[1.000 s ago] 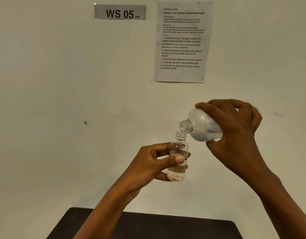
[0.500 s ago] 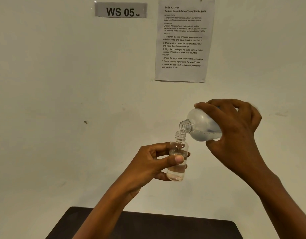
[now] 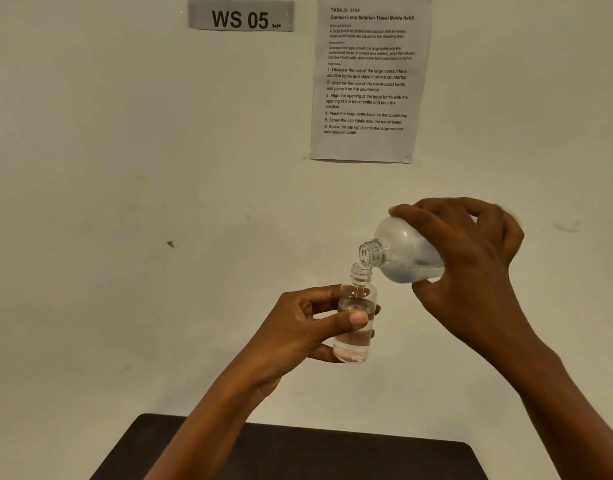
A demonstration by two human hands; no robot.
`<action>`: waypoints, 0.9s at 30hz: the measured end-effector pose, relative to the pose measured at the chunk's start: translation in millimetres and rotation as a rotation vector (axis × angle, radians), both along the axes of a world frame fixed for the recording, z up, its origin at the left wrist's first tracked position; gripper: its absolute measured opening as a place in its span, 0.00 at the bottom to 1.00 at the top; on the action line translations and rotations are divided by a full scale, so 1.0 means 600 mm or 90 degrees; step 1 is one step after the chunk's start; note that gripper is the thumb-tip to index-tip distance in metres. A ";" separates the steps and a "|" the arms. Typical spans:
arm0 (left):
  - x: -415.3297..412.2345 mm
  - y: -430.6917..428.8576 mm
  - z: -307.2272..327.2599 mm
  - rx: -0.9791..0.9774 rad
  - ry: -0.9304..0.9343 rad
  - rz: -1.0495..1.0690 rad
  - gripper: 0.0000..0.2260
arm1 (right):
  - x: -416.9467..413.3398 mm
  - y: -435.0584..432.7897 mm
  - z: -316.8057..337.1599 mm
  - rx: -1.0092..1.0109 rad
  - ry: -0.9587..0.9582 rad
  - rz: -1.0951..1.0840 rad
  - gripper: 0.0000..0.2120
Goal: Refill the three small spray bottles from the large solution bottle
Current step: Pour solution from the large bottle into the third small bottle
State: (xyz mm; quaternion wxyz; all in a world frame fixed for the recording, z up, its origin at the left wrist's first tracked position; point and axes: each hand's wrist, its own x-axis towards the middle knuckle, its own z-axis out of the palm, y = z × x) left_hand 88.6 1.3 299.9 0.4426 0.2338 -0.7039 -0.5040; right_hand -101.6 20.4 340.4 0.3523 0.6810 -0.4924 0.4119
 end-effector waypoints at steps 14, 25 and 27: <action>-0.002 -0.003 -0.001 -0.004 -0.001 -0.005 0.13 | -0.002 -0.001 -0.001 0.000 -0.005 0.001 0.38; -0.003 -0.005 -0.002 -0.008 -0.002 -0.006 0.14 | -0.004 -0.002 -0.001 0.002 -0.003 0.002 0.38; -0.003 -0.004 -0.002 -0.009 0.000 -0.005 0.14 | -0.003 -0.002 -0.001 0.002 -0.003 0.003 0.38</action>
